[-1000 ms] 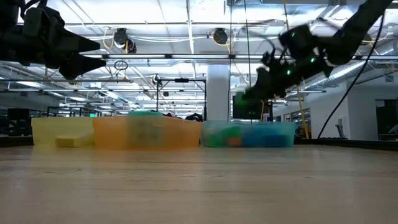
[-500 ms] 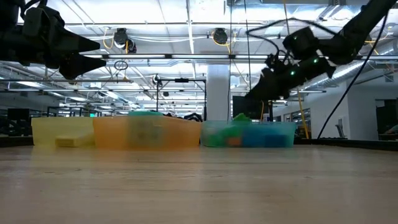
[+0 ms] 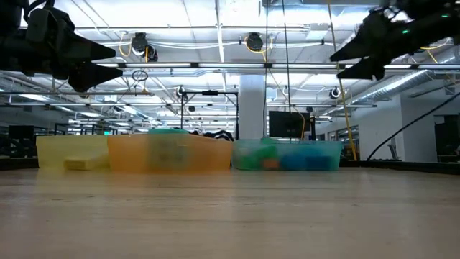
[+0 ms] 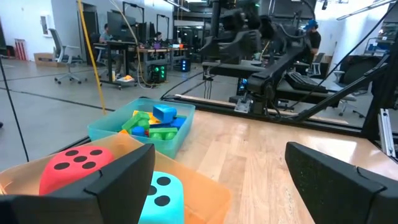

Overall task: Pick & Place Toys
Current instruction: Return to Home Position

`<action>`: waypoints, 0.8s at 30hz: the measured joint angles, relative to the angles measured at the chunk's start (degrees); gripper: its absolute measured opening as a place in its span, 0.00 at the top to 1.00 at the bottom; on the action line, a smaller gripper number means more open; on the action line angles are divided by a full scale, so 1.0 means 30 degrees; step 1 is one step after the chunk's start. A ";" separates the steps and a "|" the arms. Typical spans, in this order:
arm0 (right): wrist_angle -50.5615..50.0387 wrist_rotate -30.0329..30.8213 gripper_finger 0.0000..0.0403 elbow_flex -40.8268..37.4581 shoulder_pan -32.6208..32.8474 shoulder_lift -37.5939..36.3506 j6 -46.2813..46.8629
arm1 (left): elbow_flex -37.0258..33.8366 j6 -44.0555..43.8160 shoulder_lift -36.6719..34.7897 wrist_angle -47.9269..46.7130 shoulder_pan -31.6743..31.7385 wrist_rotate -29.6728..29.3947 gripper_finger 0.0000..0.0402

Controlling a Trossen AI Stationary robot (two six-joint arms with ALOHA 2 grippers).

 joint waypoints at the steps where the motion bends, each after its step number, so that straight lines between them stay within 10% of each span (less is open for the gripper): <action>1: -0.0078 0.0034 0.02 -0.0423 0.0102 -0.1098 0.0158 | 0.0000 0.0000 0.0002 -0.0003 0.0000 0.0005 0.10; 12: 0.2297 0.0128 0.02 -0.5953 0.0505 -1.0089 0.1718 | 0.0000 0.0015 0.0002 -0.0002 0.0000 0.0015 0.10; 24: 0.6977 0.1772 0.02 -1.0146 0.0504 -0.9975 0.1175 | 0.0007 0.0036 0.0002 -0.0004 0.0000 0.0034 0.10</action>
